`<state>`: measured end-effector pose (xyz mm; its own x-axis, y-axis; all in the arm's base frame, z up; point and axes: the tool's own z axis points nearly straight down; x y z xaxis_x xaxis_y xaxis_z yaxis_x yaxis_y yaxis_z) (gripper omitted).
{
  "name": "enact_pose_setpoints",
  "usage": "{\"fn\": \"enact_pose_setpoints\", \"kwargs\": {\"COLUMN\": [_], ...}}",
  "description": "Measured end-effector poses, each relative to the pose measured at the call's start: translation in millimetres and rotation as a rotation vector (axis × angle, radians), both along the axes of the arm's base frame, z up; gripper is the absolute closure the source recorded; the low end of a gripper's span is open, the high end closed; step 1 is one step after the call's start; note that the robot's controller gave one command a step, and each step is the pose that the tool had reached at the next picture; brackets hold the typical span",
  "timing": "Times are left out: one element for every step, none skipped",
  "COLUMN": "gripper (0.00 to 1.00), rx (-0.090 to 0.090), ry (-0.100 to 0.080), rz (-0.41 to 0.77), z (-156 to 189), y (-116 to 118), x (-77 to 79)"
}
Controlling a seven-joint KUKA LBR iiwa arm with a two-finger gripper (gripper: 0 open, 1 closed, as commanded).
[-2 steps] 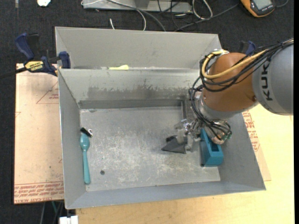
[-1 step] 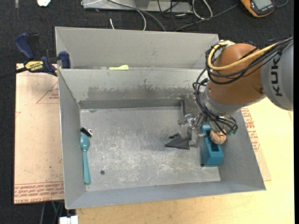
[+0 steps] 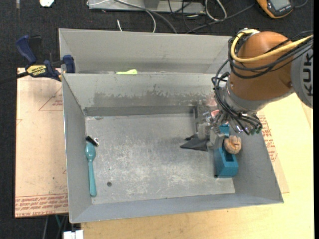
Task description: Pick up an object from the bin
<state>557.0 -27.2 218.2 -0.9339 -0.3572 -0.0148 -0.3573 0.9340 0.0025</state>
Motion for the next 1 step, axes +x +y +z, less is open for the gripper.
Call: {"fn": "enact_pose_setpoints", "kwargs": {"gripper": [1.0], "rx": [0.001], "ry": [0.001], "rz": [-0.001], "z": [20.1], "y": [0.5], "x": [0.1]}}
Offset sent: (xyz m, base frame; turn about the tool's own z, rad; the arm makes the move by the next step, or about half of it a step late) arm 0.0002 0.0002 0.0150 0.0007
